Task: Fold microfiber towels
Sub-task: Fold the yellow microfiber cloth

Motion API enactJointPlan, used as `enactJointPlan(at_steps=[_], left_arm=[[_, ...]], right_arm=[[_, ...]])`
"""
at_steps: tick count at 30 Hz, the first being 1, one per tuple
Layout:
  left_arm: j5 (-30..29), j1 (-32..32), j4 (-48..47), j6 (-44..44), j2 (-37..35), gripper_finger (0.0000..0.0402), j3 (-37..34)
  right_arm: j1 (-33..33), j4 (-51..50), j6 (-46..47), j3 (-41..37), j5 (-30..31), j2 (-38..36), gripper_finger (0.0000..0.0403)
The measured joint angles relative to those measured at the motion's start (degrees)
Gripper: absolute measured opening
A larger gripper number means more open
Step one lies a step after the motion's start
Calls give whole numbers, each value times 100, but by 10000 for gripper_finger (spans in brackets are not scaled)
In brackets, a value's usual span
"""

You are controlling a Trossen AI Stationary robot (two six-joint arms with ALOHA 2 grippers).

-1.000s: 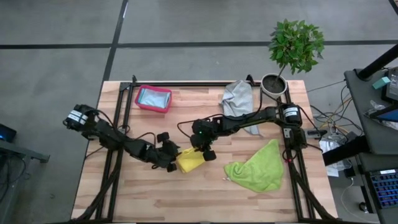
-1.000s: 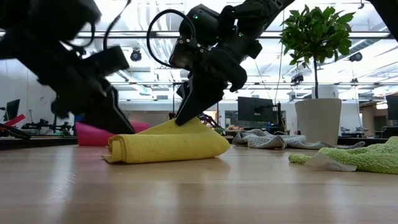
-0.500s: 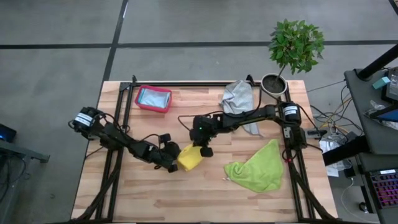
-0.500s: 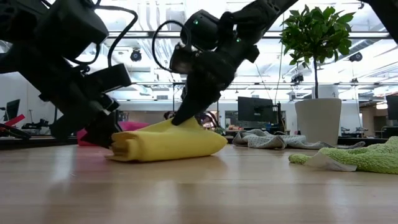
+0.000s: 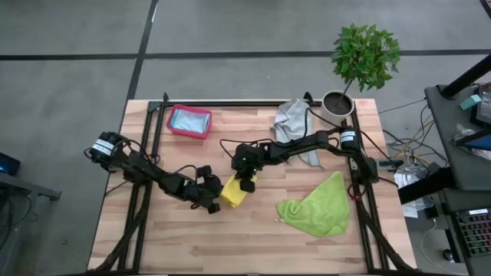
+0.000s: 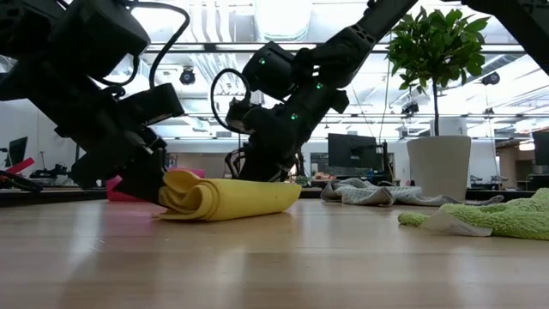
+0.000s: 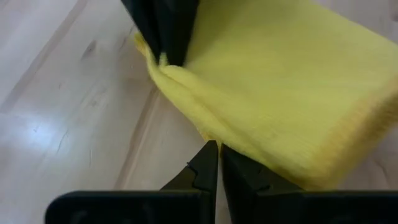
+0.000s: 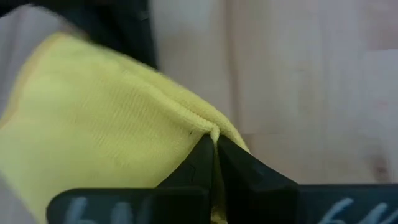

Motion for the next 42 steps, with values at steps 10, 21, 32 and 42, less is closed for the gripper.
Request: enactJointPlan(at_steps=[10, 21, 32, 42], left_arm=[[214, -1, -227, -81, -253, 8, 64], [470, -2, -1823, -527, -1443, 8, 266], [331, -6, -135, -204, -591, 8, 205], [247, -7, -55, -1128, 314, 8, 238]], right_arm=[[69, -41, -60, 1, 257, 0, 8], [76, -44, 5, -2, 278, 2, 8], [76, -39, 18, -2, 282, 3, 8], [57, -131, 21, -12, 295, -150, 17]])
